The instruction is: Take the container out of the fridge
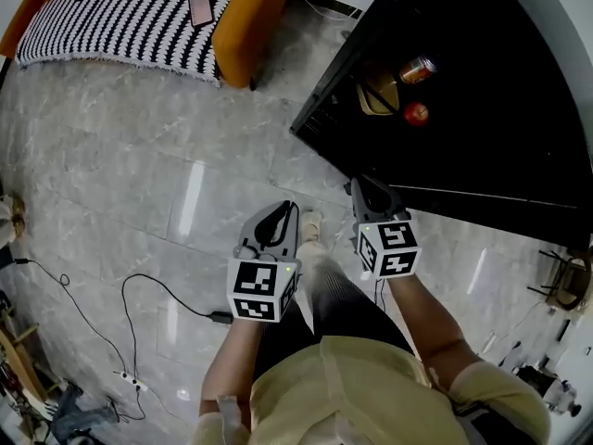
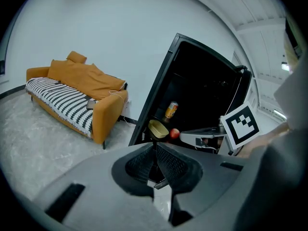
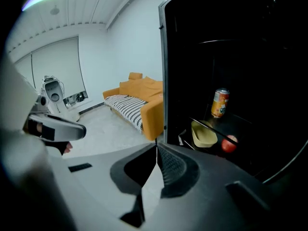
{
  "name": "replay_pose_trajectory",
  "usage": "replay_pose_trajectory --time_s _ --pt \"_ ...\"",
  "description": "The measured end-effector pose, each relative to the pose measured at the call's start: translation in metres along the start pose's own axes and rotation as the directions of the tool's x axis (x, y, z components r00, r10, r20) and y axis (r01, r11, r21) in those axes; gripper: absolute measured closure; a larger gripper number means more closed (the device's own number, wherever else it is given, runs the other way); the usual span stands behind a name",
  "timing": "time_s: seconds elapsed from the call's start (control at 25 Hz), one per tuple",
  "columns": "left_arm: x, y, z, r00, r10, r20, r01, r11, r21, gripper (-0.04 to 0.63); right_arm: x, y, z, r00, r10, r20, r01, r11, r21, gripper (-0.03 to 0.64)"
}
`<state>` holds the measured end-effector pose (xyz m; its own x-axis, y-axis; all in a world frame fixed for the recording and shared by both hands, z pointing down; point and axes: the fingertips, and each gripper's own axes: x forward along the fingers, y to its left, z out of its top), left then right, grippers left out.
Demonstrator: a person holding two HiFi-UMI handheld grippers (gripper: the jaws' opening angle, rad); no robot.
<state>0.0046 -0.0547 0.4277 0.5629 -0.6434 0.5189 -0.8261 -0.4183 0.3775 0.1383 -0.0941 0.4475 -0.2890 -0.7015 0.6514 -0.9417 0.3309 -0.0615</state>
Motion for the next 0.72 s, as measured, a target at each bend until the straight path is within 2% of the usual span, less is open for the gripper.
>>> replay_pose_trajectory --time_s 0.48,0.72 --pt "0.037 0.017 -0.018 0.998 0.054 -0.017 -0.054 0.999 -0.004 0.555 0.057 -0.034 -0.008 1.000 -0.003 -0.021 0.002 0.998 -0.062 0.588" --pt "0.059 0.018 -0.029 0.998 0.051 -0.022 -0.051 0.999 -0.017 0.555 0.079 -0.047 -0.015 1.000 -0.014 -0.025 0.013 0.998 -0.066 0.588"
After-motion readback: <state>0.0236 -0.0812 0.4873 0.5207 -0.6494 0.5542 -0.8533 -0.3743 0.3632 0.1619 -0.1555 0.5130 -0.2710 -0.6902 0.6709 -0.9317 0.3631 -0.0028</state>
